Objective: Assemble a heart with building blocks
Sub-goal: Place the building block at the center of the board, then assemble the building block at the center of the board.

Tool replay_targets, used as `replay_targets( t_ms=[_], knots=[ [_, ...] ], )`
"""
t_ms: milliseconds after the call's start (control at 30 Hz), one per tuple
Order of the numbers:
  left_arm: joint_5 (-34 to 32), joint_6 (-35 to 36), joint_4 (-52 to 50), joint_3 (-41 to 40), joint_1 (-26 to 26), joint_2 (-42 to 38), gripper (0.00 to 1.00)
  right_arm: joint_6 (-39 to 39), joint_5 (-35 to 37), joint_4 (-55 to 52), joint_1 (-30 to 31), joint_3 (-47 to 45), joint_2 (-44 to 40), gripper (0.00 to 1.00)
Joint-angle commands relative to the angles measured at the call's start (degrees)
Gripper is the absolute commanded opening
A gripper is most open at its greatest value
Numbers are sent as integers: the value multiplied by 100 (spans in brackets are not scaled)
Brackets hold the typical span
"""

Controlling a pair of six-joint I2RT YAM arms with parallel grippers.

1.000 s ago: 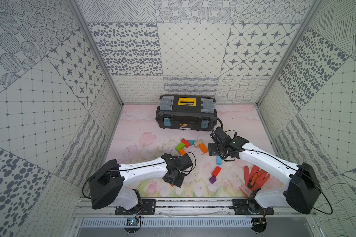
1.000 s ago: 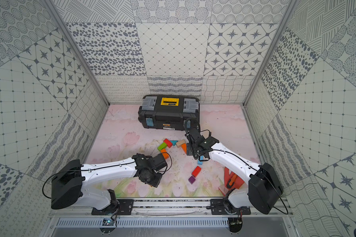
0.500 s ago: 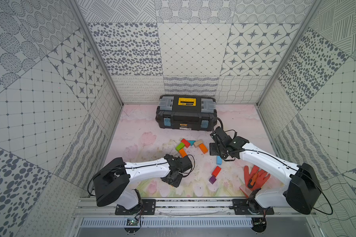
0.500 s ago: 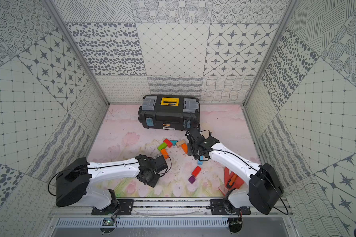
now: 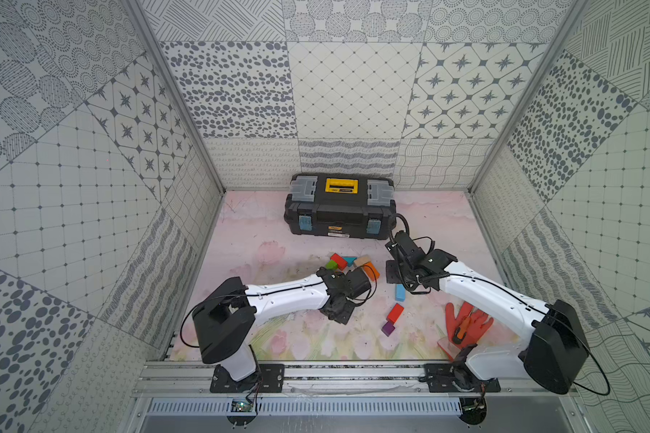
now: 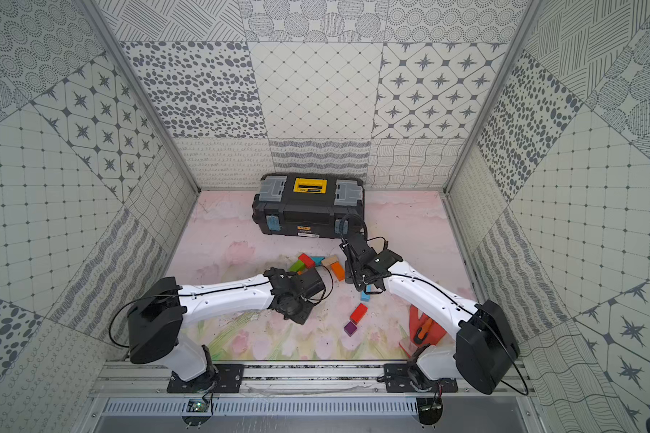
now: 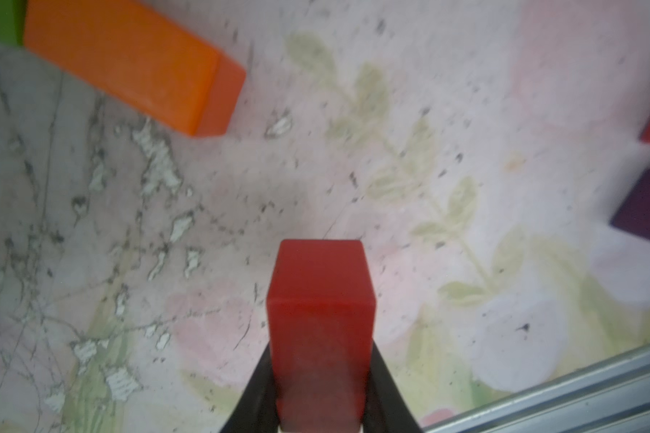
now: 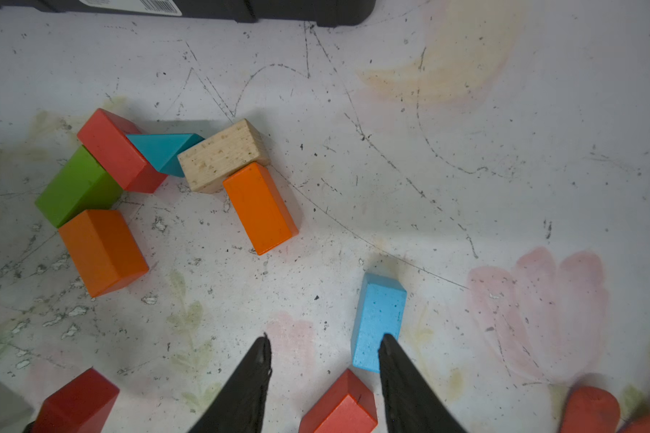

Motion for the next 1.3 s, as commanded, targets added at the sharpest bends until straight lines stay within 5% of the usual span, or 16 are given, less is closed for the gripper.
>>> replay_targets(
  t_ms=[0, 67, 200, 267, 433, 567, 800, 1267],
  knots=[
    [64, 924, 126, 917, 4, 889, 1, 120, 68, 84, -53, -149, -334, 50],
    [116, 1037, 183, 1117, 24, 1157, 8, 129, 68, 74, -96, -235, -448, 50],
    [41, 1127, 203, 1428, 166, 1534, 45, 159, 44, 84, -153, -394, -592, 50],
    [67, 1187, 201, 1526, 247, 1669, 50, 158, 27, 118, -178, -465, -630, 51],
    [171, 1345, 187, 1669, 327, 1844, 45, 150, -4, 130, -230, -531, -659, 50],
    [166, 1433, 239, 1704, 375, 1879, 28, 133, -22, 186, -273, -568, -659, 50],
    [220, 1672, 282, 1923, 483, 1964, 15, 122, -56, 222, -298, -589, -617, 49],
    [401, 2018, 326, 2408, 519, 2386, 10, 133, -85, 260, -361, -703, -702, 49]
  ],
)
